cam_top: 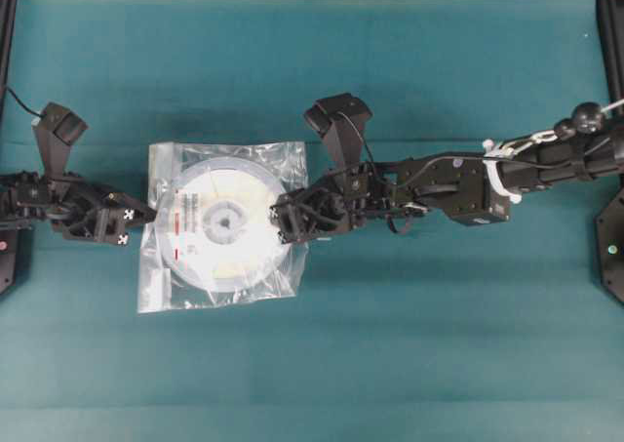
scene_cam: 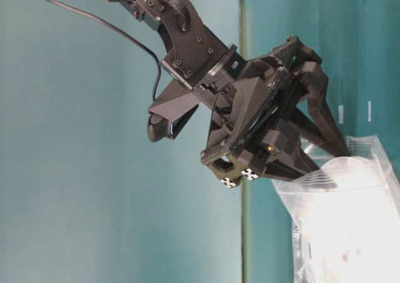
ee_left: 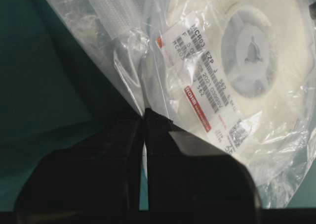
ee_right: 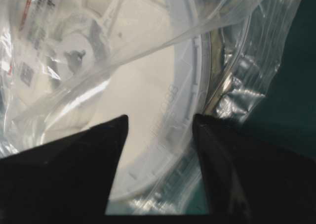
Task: Take out the reel from the clear zip bag.
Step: 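Reach the right gripper into the bag opening and grasp the reel rim, then pull the reel rightward out of the bag while the left gripper holds the bag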
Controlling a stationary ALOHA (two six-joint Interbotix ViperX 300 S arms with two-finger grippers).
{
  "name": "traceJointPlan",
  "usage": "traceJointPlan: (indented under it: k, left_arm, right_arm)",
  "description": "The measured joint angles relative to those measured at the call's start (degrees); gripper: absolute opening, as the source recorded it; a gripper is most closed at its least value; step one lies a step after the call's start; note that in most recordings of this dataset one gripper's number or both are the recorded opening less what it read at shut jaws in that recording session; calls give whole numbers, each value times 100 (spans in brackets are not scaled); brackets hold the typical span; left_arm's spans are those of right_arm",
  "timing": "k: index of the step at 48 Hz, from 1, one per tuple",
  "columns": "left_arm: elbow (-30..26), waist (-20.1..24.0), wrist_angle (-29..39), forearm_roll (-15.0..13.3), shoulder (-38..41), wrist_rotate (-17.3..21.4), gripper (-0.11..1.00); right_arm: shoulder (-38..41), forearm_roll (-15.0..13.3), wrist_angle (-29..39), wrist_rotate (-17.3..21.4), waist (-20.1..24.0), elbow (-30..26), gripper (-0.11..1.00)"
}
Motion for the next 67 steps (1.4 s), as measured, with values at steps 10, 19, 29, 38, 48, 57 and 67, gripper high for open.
traceJointPlan:
  k: [10,19,29,38,48,57,67]
  left_arm:
    - [-9,-9,-9,0,0,0,1]
    - [-9,-9,-9,0,9,0,1]
    - [-9,0,-9,9,0,-9,1]
    - [-18,-9,0,0,9,-9,1]
    - [-18,0,9,0,9,0,1]
    - [-18,0,9,0,9,35,1]
    - [-18,-9,9,0,18,44,1]
  right_arm:
    - [26,0,-158,62,9,-70,60]
    - [26,0,-97,62,9,-79,44]
    - [26,0,211,62,18,-70,13]
    - [0,-9,308,70,26,-18,5]
    - [-79,0,325,88,35,114,5]
    - [-299,0,316,97,35,413,5]
    - [-598,0,308,97,26,835,5]
